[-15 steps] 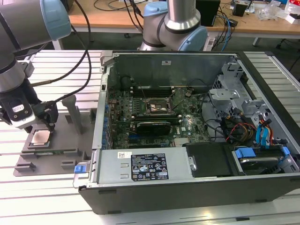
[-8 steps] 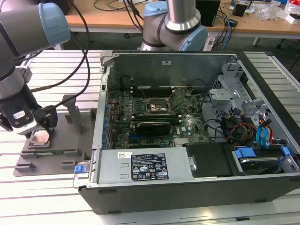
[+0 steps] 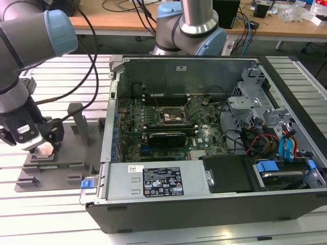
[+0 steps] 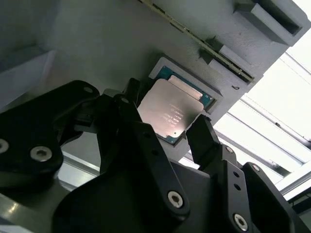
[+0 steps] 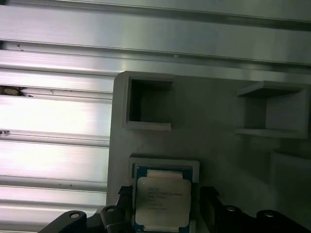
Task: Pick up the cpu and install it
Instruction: 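Pick up the cpu and move it towards the insertion slot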
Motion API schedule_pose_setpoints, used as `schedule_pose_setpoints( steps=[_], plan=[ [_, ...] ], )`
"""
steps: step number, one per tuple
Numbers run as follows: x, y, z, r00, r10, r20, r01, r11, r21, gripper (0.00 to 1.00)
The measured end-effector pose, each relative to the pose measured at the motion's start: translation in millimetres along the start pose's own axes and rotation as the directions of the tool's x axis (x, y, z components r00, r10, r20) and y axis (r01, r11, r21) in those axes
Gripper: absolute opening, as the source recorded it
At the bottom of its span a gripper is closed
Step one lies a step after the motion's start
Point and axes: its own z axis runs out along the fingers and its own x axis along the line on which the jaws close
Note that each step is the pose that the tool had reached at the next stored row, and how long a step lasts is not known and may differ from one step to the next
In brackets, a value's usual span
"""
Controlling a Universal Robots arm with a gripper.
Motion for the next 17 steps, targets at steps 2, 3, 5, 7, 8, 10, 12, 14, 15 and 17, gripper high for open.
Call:
schedule_pose_setpoints(
  steps=[2,3,5,7,8,10,12,14,15,17],
  plan=[
    [0.1,-0.2,0.3,1.0,-0.001,0.0002,0.001,1.0,-0.0001,0.66],
    [0.1,-0.2,0.3,1.0,-0.001,0.0001,0.001,1.0,0.0,0.66],
    [0.1,-0.3,0.3,1.0,-0.001,0.0001,0.001,1.0,-0.0001,0.66],
    [0.5,-0.3,-0.1,1.0,0.0,-0.0014,0.0,1.0,0.0002,0.58],
    [0.5,-0.3,-0.1,1.0,0.0,-0.001,0.0,1.0,0.0004,0.58],
    [0.1,-0.4,0.3,1.0,-0.001,0.0,0.001,1.0,-0.0001,0.55],
    [0.1,-0.5,0.3,1.0,-0.001,0.0001,0.001,1.0,-0.0001,0.55],
    [0.1,-0.5,0.3,1.0,-0.001,0.0,0.001,1.0,-0.0001,0.55],
    [0.1,-0.6,0.3,1.0,-0.001,0.0001,0.001,1.0,-0.0001,0.55],
    [0.2,-0.7,0.3,1.0,-0.001,0.0,0.001,1.0,0.0,0.55]
  ],
)
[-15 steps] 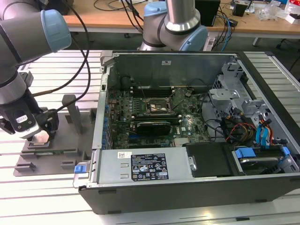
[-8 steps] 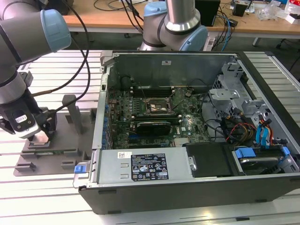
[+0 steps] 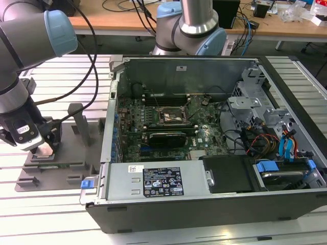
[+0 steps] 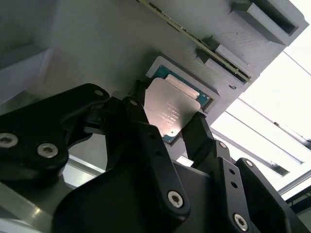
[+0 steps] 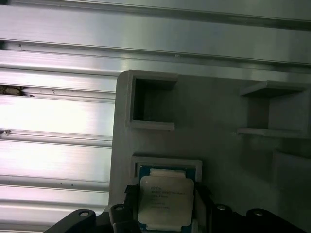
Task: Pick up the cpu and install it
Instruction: 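Pick up the cpu and move it towards the insertion slot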
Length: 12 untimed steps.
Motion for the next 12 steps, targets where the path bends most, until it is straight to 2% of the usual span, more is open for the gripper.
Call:
schedule_pose_setpoints(
  steps=[4,6,8,12],
  plan=[
    [0.0,-0.1,0.0,1.0,0.0,0.0,0.0,1.0,-0.0001,0.55],
    [-0.1,-0.2,-0.7,1.0,0.0,0.0002,0.0,1.0,0.0029,0.55],
    [-0.2,0.0,-6.2,1.0,0.0,0.0001,0.0,1.0,0.003,0.55],
    [-0.3,-0.1,-11.6,1.0,0.0,0.0,0.0,1.0,0.0031,0.55]
  ],
)
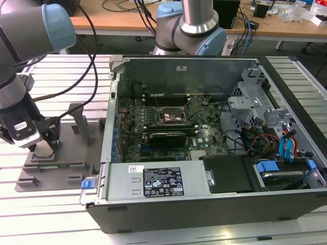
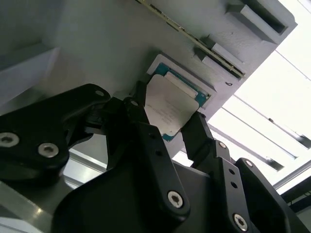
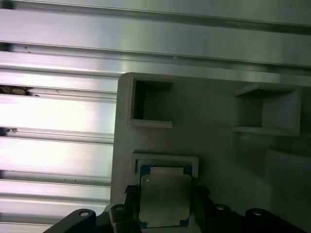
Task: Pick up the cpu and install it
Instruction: 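Pick up the cpu and move it towards the insertion slot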
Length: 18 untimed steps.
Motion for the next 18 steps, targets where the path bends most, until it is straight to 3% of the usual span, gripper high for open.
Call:
schedule_pose_setpoints(
  steps=[6,15,16,18],
  plan=[
    [-0.1,0.1,-6.0,1.0,0.0,0.0002,0.0,1.0,-0.0002,0.55],
    [-0.1,0.1,-6.3,1.0,0.0,-0.0001,0.0,1.0,0.0,0.56],
    [-0.1,0.1,-6.3,1.0,0.0,-0.0001,0.0,1.0,0.0,0.63],
    [0.0,0.1,-5.7,1.0,0.0,-0.0003,0.0,1.0,0.0001,0.63]
  ],
)
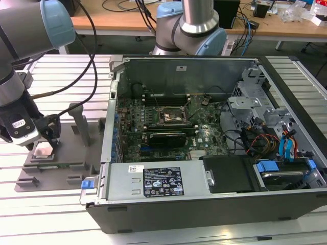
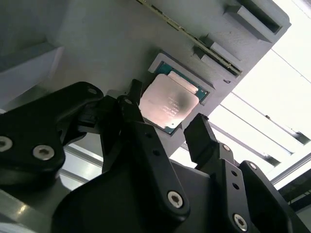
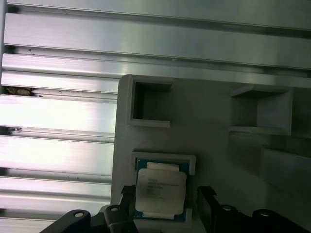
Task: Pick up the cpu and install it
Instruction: 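Pick up the cpu and move it towards the insertion slot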
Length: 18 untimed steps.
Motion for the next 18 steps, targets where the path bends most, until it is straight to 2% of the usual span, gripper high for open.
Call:
schedule_pose_setpoints(
  steps=[3,6,13,14,15,18],
  plan=[
    [0.2,0.0,10.7,1.0,0.0,-0.0034,0.0,1.0,-0.0004,0.63],
    [1.7,0.0,14.6,1.0,0.0,-0.0032,0.0,1.0,-0.001,0.63],
    [2.2,0.0,17.5,1.0,0.0,-0.0036,0.0,1.0,-0.001,0.63],
    [2.1,0.2,17.8,0.9999,0.0,-0.0117,0.0,1.0,-0.0019,0.63],
    [2.2,0.2,17.8,0.9999,0.0,-0.0166,0.0,1.0,-0.0021,0.63],
    [2.2,0.1,17.7,0.9999,0.0,-0.0173,0.0,1.0,-0.0021,0.63]
  ],
)
